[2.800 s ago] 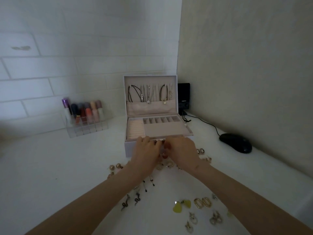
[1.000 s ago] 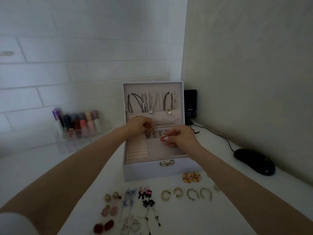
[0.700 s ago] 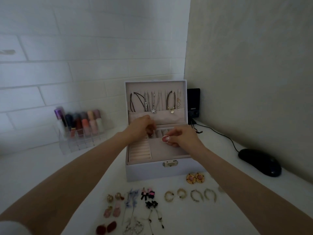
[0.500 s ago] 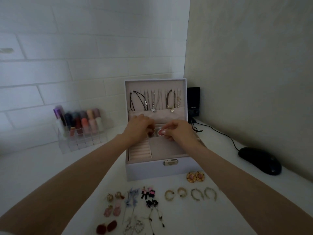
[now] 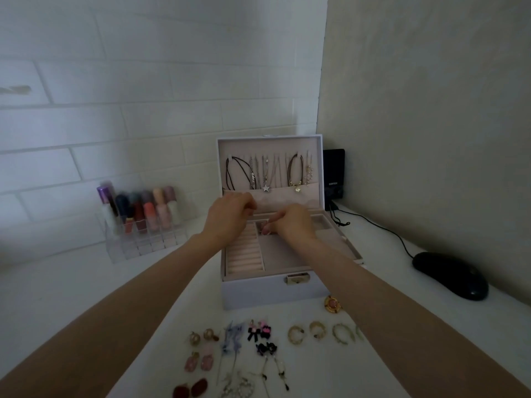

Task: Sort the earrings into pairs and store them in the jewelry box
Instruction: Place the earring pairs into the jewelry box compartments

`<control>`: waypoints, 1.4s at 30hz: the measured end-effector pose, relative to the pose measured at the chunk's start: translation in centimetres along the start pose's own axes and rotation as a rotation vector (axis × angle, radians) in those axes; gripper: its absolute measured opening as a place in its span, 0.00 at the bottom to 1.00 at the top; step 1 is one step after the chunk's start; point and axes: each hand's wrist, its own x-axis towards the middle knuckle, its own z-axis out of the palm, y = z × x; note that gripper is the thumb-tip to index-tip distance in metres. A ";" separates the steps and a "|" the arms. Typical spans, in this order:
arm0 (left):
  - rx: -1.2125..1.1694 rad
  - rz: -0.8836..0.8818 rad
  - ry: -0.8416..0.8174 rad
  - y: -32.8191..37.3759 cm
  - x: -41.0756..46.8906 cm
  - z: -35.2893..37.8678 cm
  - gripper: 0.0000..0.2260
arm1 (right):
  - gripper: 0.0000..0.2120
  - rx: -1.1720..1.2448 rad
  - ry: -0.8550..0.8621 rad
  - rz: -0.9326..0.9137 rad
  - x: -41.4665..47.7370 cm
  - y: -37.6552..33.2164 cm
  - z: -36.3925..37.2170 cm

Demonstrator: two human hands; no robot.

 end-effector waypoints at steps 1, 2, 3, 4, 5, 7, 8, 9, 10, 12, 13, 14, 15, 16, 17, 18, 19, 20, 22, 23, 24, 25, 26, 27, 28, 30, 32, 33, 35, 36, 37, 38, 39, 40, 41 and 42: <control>-0.010 0.011 0.011 -0.1 -0.2 -0.1 0.06 | 0.07 -0.060 0.004 -0.009 0.1 0.0 0.2; -0.013 0.021 0.017 -0.1 -0.3 -0.3 0.06 | 0.09 -0.108 0.008 -0.012 0.3 -0.1 0.3; -0.009 0.032 0.022 -0.1 -0.5 -0.4 0.06 | 0.10 -0.136 0.005 -0.007 0.3 -0.2 0.4; -0.003 0.040 0.025 -0.1 -0.7 -0.5 0.06 | 0.12 -0.153 -0.001 0.001 0.4 -0.3 0.5; 0.001 0.046 0.030 -0.1 -0.8 -0.5 0.06 | 0.13 -0.168 0.001 0.009 0.4 -0.4 0.7; 0.007 0.051 0.032 0.0 -1.2 -0.5 0.06 | 0.13 -0.207 0.029 0.011 0.3 -0.6 0.9; 0.007 0.052 0.030 0.1 -1.3 -0.5 0.06 | 0.12 -0.220 0.045 0.003 0.2 -0.6 1.0; 0.004 0.058 0.033 0.2 -1.4 -0.5 0.06 | 0.11 -0.230 0.052 -0.009 0.1 -0.7 1.0; 0.000 0.062 0.035 0.3 -1.5 -0.5 0.06 | 0.11 -0.239 0.046 -0.020 0.0 -0.7 1.0; -0.008 0.073 0.039 0.5 -1.7 -0.7 0.06 | 0.10 -0.233 0.002 -0.042 -0.2 -0.8 0.4; -0.011 0.084 0.039 0.7 -1.7 -0.7 0.06 | 0.10 -0.210 -0.033 -0.059 -0.3 -0.8 -0.1; -0.017 0.093 0.027 1.0 -1.8 -0.8 0.05 | 0.10 -0.177 -0.065 -0.089 -0.6 -0.8 -0.8; -0.030 0.107 0.011 1.3 -1.9 -0.8 0.04 | 0.10 -0.147 -0.085 -0.122 -0.9 -0.8 -1.5; -0.054 0.115 -0.011 1.7 -2.0 -0.8 0.03 | 0.10 -0.129 -0.092 -0.154 -1.4 -0.7 -2.4; -0.086 0.127 -0.035 2.2 -2.2 -0.8 0.01 | 0.10 -0.125 -0.096 -0.173 -1.9 -0.5 -3.3; -0.121 0.138 -0.061 2.8 -2.5 -0.8 0.02 | 0.10 -0.128 -0.103 -0.189 -2.4 -0.2 -4.1; -0.157 0.158 -0.080 3.4 -2.9 -0.8 0.03 | 0.09 -0.131 -0.111 -0.204 -2.8 0.1 -4.8; -0.187 0.181 -0.094 4.1 -3.3 -0.8 0.05 | 0.08 -0.135 -0.110 -0.218 -3.3 0.5 -5.4; -0.232 0.221 -0.115 5.4 -4.1 -0.8 0.07 | 0.02 -0.161 -0.084 -0.230 -4.6 1.4 -6.7; -0.256 0.245 -0.121 6.0 -4.5 -0.8 0.08 | 0.03 -0.192 -0.064 -0.229 -5.3 1.9 -7.3; -0.282 0.286 -0.125 6.6 -4.9 -0.6 0.08 | 0.04 -0.233 -0.052 -0.224 -6.1 2.4 -8.1; -0.297 0.349 -0.129 7.2 -5.3 -0.5 0.09 | 0.06 -0.277 -0.054 -0.212 -7.0 3.0 -8.8; -0.289 0.422 -0.136 7.7 -5.6 -0.2 0.09 | 0.07 -0.322 -0.061 -0.206 -7.8 3.6 -9.5; -0.267 0.497 -0.143 8.2 -5.9 0.1 0.09 | 0.08 -0.363 -0.059 -0.201 -8.6 4.2 -10.0; -0.235 0.557 -0.153 8.6 -6.2 0.5 0.08 | 0.09 -0.391 -0.039 -0.203 -9.3 4.6 -10.4; -0.175 0.624 -0.189 9.4 -6.5 1.0 0.09 | 0.08 -0.392 0.047 -0.226 -10.2 5.3 -10.9; -0.133 0.653 -0.215 10.1 -6.7 1.5 0.10 | 0.05 -0.393 0.095 -0.241 -11.0 5.7 -11.2; -0.108 0.658 -0.221 10.4 -6.8 1.7 0.10 | 0.02 -0.432 0.076 -0.240 -11.3 5.9 -11.3; -0.062 0.651 -0.225 10.7 -6.8 2.2 0.11 | 0.05 -0.582 -0.006 -0.228 -11.6 6.4 -11.1; -0.047 0.642 -0.225 10.8 -6.9 2.6 0.13 | 0.07 -0.673 -0.045 -0.220 -11.7 6.6 -10.8; -0.033 0.638 -0.220 10.9 -6.9 2.9 0.14 | 0.09 -0.745 -0.064 -0.218 -11.8 6.8 -10.6; -0.018 0.637 -0.213 11.0 -7.0 3.1 0.14 | 0.09 -0.781 -0.074 -0.214 -11.9 6.9 -10.4; -0.003 0.642 -0.201 11.0 -7.1 3.4 0.14 | 0.10 -0.793 -0.083 -0.206 -11.9 7.0 -10.2; 0.011 0.649 -0.189 11.2 -7.2 3.7 0.14 | 0.12 -0.809 -0.086 -0.205 -12.0 7.1 -10.1; 0.026 0.657 -0.176 11.3 -7.2 3.9 0.14 | 0.13 -0.837 -0.094 -0.207 -12.0 7.1 -9.9; 0.042 0.664 -0.163 11.4 -7.3 4.1 0.14 | 0.14 -0.863 -0.101 -0.208 -11.9 7.1 -9.8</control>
